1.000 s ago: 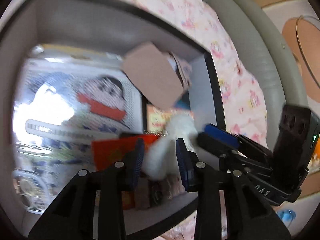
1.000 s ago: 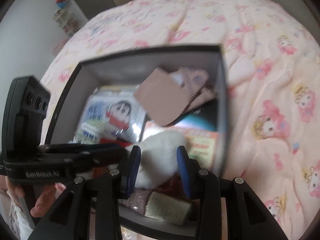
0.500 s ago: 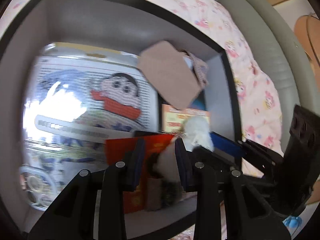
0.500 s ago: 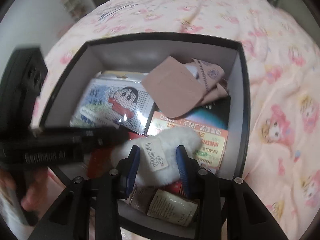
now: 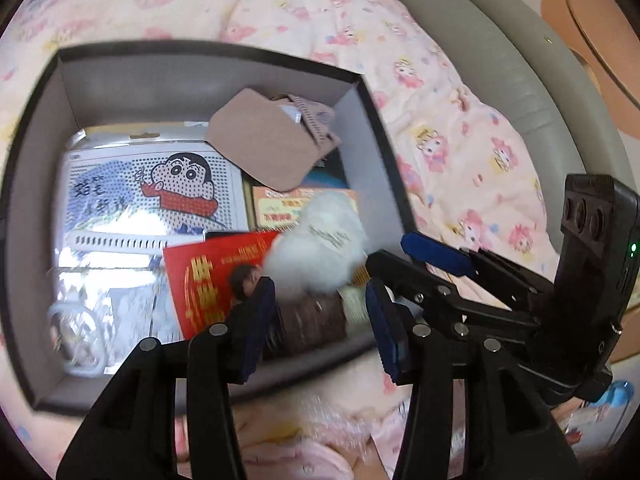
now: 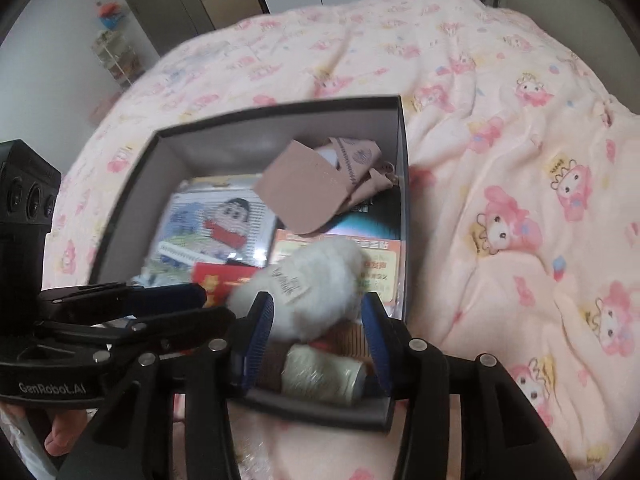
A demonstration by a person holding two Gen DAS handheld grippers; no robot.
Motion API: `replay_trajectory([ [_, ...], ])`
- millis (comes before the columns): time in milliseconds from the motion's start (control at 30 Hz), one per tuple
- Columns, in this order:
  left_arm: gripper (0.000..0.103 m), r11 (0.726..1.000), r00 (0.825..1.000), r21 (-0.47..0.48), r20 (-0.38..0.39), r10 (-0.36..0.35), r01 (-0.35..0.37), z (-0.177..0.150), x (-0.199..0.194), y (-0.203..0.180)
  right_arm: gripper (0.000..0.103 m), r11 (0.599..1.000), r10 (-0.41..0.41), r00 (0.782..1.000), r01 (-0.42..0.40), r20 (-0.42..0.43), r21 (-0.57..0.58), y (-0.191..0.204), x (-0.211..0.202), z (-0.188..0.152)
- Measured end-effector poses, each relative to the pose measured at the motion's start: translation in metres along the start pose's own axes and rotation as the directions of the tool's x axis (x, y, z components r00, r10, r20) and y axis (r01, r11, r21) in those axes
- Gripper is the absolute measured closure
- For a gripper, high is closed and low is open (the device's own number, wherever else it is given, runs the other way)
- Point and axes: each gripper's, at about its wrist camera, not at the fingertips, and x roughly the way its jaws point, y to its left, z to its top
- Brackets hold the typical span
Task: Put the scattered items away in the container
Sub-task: 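Open the right gripper to release the plush toy and withdraw, then move the right tool toward the small black square frame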
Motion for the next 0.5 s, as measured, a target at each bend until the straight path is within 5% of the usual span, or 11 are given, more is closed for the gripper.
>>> replay_trajectory([
  [500,0.056,0.992,0.993,0.087,0.084,0.079,-0.086,-0.068,-0.111,0.0,0.061,0.986,0.095,0.991,-0.08,0.097,-0.146,0.093,-0.066,-0.035],
])
